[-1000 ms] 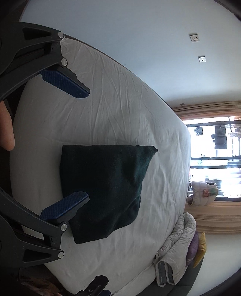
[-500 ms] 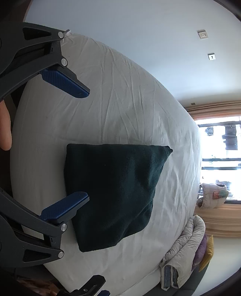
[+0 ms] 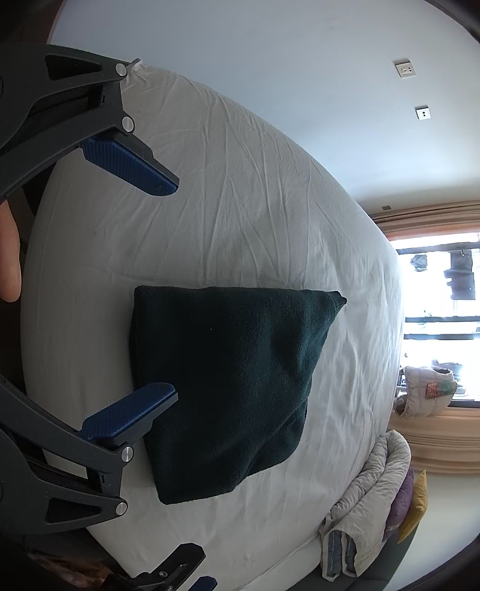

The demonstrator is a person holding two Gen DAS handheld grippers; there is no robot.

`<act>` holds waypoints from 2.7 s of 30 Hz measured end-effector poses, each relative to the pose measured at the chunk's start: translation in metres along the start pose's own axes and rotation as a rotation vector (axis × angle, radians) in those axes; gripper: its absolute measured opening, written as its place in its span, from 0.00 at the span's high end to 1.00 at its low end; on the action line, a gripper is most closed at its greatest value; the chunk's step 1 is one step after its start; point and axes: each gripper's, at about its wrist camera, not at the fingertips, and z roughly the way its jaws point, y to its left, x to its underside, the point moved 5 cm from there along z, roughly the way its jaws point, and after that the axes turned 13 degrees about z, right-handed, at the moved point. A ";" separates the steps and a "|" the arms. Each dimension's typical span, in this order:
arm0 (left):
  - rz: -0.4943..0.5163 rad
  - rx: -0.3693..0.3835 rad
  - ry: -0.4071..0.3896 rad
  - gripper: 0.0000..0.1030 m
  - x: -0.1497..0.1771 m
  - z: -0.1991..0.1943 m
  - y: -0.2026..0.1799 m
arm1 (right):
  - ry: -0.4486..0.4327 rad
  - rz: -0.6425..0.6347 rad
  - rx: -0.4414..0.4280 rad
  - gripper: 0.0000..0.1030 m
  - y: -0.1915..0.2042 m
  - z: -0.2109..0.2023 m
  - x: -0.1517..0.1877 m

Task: Fold small clothes

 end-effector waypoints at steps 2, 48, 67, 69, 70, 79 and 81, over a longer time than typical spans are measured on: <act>0.000 -0.001 0.000 0.00 0.000 0.001 0.000 | 0.000 0.000 -0.001 0.00 0.000 0.000 0.001; -0.004 -0.001 0.007 0.00 0.005 0.001 -0.005 | 0.007 -0.004 -0.006 0.00 0.004 0.002 0.005; 0.002 0.002 0.014 0.00 0.010 0.001 -0.010 | 0.013 -0.002 -0.007 0.00 0.006 0.003 0.010; 0.003 0.002 0.014 0.00 0.011 0.001 -0.010 | 0.013 -0.001 -0.008 0.00 0.005 0.004 0.011; 0.002 0.003 0.015 0.00 0.010 0.001 -0.010 | 0.014 -0.001 -0.008 0.00 0.006 0.004 0.011; 0.006 0.005 0.017 0.00 0.011 0.001 -0.010 | 0.017 0.001 -0.009 0.00 0.006 0.004 0.014; 0.004 0.011 0.020 0.00 0.011 0.002 -0.010 | 0.016 0.001 -0.010 0.00 0.005 0.004 0.013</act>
